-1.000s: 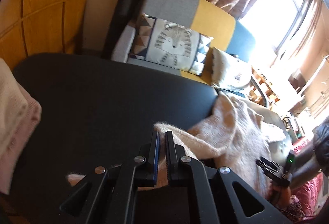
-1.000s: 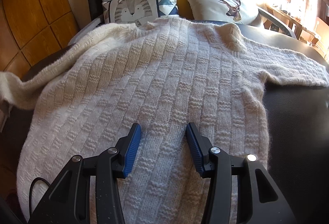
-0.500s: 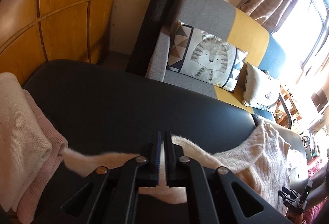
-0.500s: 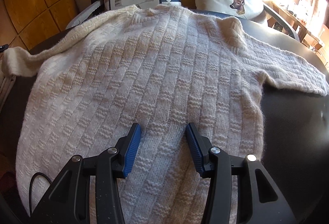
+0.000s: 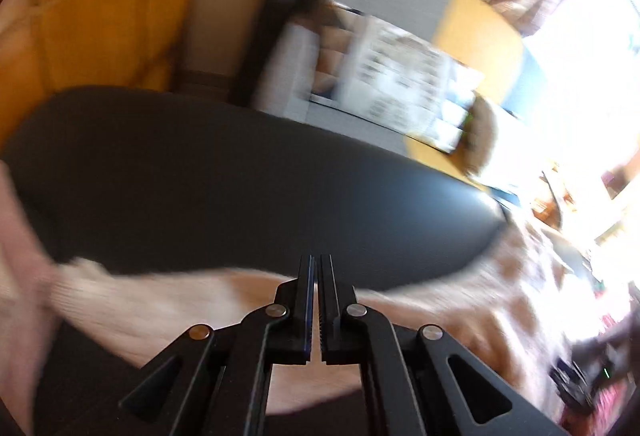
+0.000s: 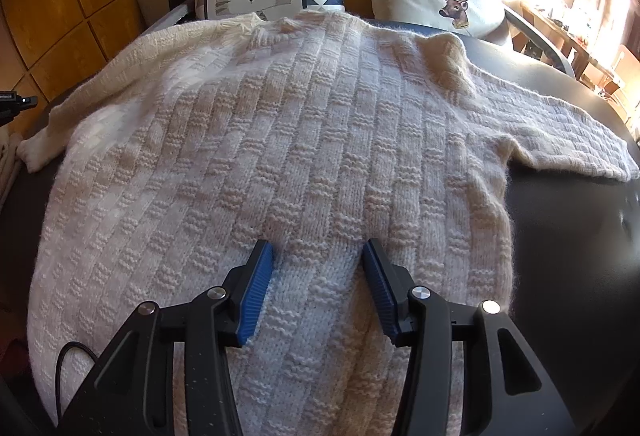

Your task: Fold clothes

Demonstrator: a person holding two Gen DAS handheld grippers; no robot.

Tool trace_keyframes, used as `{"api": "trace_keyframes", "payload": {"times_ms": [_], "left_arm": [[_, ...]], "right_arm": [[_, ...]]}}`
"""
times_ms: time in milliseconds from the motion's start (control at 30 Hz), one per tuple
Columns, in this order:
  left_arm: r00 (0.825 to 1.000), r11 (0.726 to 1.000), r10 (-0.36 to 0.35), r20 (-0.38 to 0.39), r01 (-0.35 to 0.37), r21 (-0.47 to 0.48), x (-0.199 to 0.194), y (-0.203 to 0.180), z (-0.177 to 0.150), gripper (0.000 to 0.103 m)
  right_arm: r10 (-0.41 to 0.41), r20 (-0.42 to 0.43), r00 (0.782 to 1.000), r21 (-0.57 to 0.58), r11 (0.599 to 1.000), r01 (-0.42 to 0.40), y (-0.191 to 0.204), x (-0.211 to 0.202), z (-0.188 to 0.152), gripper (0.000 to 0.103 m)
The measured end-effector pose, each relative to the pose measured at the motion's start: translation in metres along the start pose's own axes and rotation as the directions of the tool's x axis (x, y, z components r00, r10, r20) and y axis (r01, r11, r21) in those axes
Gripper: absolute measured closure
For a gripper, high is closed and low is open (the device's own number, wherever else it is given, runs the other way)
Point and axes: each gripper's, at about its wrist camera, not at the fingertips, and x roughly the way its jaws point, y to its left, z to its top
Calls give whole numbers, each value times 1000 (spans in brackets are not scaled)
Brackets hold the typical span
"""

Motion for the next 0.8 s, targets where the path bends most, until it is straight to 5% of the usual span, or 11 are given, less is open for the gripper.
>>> {"api": "trace_keyframes", "payload": {"times_ms": [133,233,500,800], "left_arm": [[994,979,-70,-85,85,184,33,-68,-29,102],[993,952,-6,-115,41,302,63,-107,-41,102],[988,973,137,-68,-121,199,115,-116,-13,99],[959,928,278,51,-282,243,124,-123,-14,96]], "right_arm": [[-2,1,1000,1,1000,2,1,0,0,52],[-1,2,1000,3,1000,1,0,0,0,52],[6,9,1000,7,1000,-6,-1,-1,-1,51],[9,20,1000,0,1000,-9,-1,-1,-3,51]]}}
